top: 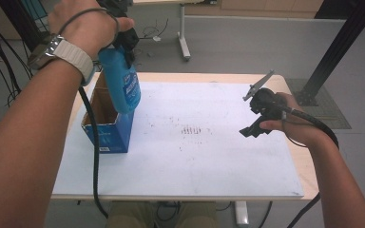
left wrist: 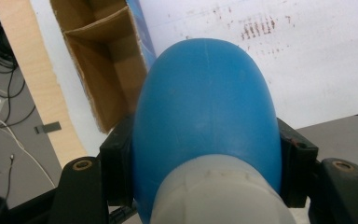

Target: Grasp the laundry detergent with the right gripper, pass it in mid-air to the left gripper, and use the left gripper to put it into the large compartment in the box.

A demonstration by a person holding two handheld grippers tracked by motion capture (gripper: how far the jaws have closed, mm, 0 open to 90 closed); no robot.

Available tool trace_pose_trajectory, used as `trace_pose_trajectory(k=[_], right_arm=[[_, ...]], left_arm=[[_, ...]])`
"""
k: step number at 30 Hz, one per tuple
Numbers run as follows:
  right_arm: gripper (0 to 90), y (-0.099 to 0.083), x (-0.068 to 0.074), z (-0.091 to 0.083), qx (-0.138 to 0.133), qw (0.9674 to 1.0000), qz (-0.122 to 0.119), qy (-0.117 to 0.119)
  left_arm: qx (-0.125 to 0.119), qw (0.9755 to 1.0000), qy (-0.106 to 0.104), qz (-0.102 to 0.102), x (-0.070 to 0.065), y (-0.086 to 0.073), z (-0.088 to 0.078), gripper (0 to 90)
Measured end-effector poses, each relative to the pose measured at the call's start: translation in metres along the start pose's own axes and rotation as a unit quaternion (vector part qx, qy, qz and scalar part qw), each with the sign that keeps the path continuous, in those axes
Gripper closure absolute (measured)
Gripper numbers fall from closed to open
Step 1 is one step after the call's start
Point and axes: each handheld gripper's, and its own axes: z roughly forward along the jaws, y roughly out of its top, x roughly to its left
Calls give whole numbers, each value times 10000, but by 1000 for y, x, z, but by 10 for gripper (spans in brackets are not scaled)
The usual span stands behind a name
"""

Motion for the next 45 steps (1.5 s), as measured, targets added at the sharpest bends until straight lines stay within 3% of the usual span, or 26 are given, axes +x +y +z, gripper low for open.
trace_pose_trajectory(k=[14, 45], right_arm=[[91, 0, -4, 0, 0, 10000, -7, 6], [91, -1, -10, 3, 53, 10000, 40, 23]], left_arm=[[-4, 9992, 14, -394, 23, 0, 0, 377], [-59, 9977, 104, -665, 49, 8, 6, 377]])
